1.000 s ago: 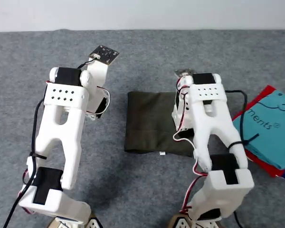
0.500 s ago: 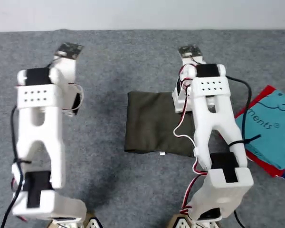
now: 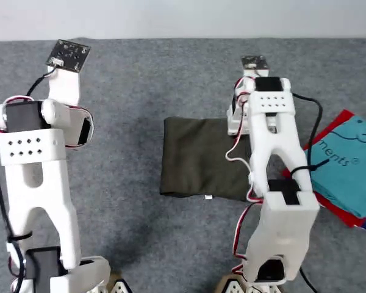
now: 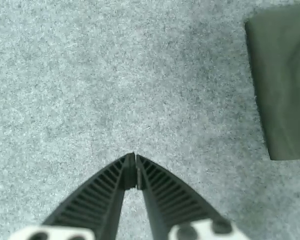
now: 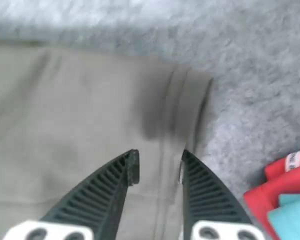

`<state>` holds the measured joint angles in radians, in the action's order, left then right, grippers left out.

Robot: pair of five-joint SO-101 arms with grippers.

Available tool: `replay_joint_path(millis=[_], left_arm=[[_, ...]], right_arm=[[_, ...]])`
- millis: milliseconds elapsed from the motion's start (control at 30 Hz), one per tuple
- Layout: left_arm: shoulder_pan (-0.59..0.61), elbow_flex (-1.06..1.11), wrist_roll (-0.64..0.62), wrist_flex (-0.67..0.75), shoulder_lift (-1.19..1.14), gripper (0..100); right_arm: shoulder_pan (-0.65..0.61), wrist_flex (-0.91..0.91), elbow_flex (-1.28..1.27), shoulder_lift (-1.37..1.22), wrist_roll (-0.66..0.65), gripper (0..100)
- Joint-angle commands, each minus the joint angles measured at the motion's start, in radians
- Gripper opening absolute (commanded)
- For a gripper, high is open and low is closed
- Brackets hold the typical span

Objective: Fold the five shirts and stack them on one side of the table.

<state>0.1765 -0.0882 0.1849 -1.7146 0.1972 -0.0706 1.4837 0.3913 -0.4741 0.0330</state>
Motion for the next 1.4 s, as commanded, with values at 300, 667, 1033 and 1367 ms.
replay_joint_path(millis=[300,667,1033,1367], left_arm=[[0.005,-0.001,0.009,0.005,0.029,1],[0.005,-0.001,0.009,-0.017,0.029,1],[0.005,-0.001,0.012,-0.015,0.029,1],[0.005,-0.001,0.015,-0.015,0.029,1]], right_arm=[[0.051,-0.097,0.207,-0.154,0.003,14.6],[0.004,-0.148,0.226,-0.194,0.003,0.7],[-0.015,-0.179,0.353,-0.205,0.002,1.0],[-0.031,-0.136,0.354,-0.239,0.005,3.5]])
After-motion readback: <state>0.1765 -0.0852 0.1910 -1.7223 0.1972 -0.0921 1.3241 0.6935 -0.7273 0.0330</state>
